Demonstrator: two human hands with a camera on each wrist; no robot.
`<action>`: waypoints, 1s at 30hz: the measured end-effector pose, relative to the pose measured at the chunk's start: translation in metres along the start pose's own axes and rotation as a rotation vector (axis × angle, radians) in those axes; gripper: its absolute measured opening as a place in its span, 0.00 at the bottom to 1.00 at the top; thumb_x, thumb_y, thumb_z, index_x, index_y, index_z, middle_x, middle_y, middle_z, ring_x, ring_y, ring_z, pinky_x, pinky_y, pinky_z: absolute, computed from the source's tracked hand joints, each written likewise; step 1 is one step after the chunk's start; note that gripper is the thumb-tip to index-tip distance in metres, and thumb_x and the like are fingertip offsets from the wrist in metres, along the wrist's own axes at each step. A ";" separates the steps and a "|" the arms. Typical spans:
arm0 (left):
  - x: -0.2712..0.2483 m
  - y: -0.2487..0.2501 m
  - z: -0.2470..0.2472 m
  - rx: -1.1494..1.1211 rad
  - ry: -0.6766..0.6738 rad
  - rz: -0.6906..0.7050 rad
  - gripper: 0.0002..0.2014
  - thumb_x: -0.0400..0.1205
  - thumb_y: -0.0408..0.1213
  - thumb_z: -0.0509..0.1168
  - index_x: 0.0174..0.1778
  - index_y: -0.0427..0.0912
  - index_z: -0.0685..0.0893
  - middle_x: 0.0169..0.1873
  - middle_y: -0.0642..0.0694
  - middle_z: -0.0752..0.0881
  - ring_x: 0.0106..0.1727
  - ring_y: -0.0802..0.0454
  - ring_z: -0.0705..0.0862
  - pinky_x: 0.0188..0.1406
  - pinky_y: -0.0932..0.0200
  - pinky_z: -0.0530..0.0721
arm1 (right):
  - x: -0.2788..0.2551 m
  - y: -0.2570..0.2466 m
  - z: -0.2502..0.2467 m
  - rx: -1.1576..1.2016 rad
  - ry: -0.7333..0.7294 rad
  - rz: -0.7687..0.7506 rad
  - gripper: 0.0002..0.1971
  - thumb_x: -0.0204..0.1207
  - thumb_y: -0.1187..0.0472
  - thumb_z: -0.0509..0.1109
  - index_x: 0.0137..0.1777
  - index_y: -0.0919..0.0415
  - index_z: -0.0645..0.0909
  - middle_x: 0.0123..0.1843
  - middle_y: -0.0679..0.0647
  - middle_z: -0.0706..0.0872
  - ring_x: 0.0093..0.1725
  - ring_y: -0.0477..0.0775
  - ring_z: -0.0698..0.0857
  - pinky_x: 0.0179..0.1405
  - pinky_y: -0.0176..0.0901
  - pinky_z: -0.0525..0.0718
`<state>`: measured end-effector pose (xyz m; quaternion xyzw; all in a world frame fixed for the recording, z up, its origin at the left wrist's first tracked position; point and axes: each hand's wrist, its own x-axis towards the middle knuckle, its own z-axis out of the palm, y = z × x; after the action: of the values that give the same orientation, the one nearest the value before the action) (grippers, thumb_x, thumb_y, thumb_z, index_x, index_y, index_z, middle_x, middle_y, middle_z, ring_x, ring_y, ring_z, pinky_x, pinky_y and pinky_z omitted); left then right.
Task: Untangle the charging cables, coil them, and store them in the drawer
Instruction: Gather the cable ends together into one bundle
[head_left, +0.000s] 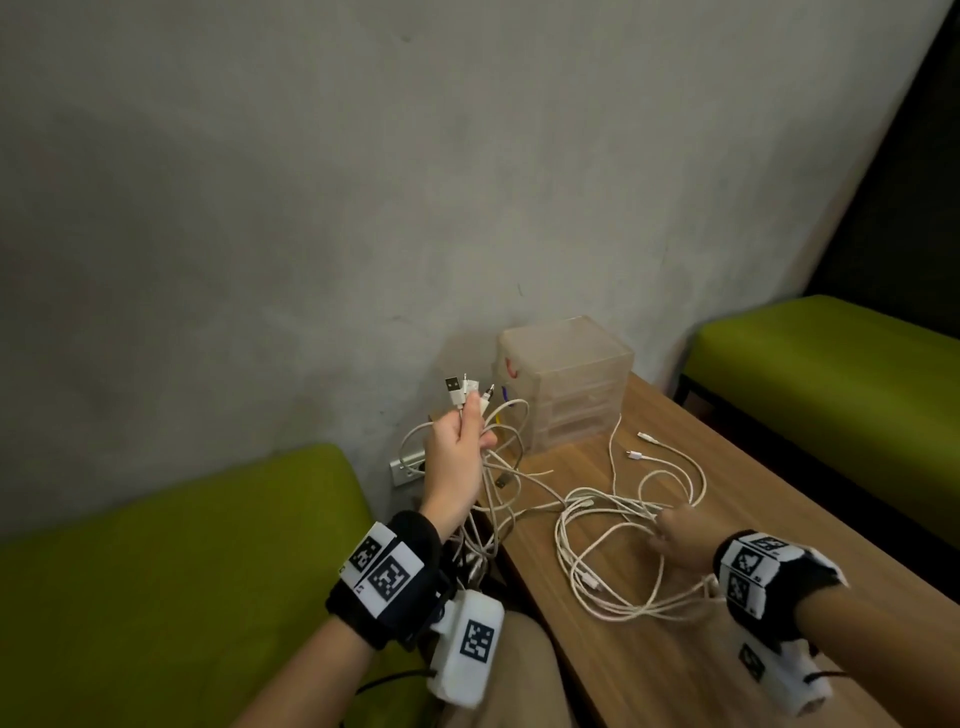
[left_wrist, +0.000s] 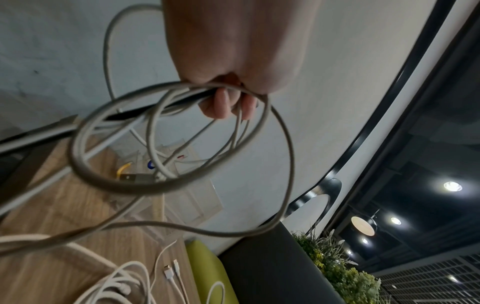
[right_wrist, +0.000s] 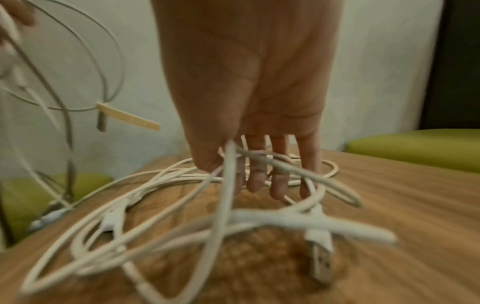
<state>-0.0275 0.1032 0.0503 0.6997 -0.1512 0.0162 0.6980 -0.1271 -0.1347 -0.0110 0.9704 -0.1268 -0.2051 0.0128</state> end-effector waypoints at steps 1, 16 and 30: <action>-0.001 0.001 0.002 0.000 -0.013 0.006 0.23 0.85 0.48 0.52 0.23 0.47 0.65 0.12 0.57 0.69 0.24 0.53 0.69 0.25 0.57 0.62 | 0.000 0.004 -0.001 -0.005 -0.011 0.024 0.18 0.82 0.56 0.57 0.61 0.69 0.78 0.62 0.64 0.83 0.62 0.61 0.81 0.58 0.46 0.77; -0.017 0.010 -0.004 0.168 -0.240 0.028 0.18 0.86 0.42 0.53 0.29 0.44 0.71 0.26 0.49 0.75 0.29 0.70 0.82 0.28 0.77 0.75 | -0.039 -0.090 -0.105 0.170 0.540 -0.452 0.20 0.80 0.53 0.63 0.68 0.61 0.72 0.61 0.53 0.76 0.49 0.49 0.79 0.52 0.40 0.78; 0.007 0.022 -0.082 0.349 0.055 0.119 0.23 0.86 0.51 0.50 0.25 0.53 0.78 0.32 0.38 0.89 0.19 0.48 0.67 0.23 0.50 0.68 | 0.005 -0.125 -0.049 0.507 0.475 -0.442 0.13 0.83 0.59 0.58 0.48 0.64 0.82 0.43 0.59 0.88 0.44 0.59 0.86 0.46 0.54 0.83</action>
<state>-0.0110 0.1828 0.0755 0.7993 -0.1681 0.1027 0.5678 -0.0727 -0.0161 0.0222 0.9671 0.0446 0.0646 -0.2422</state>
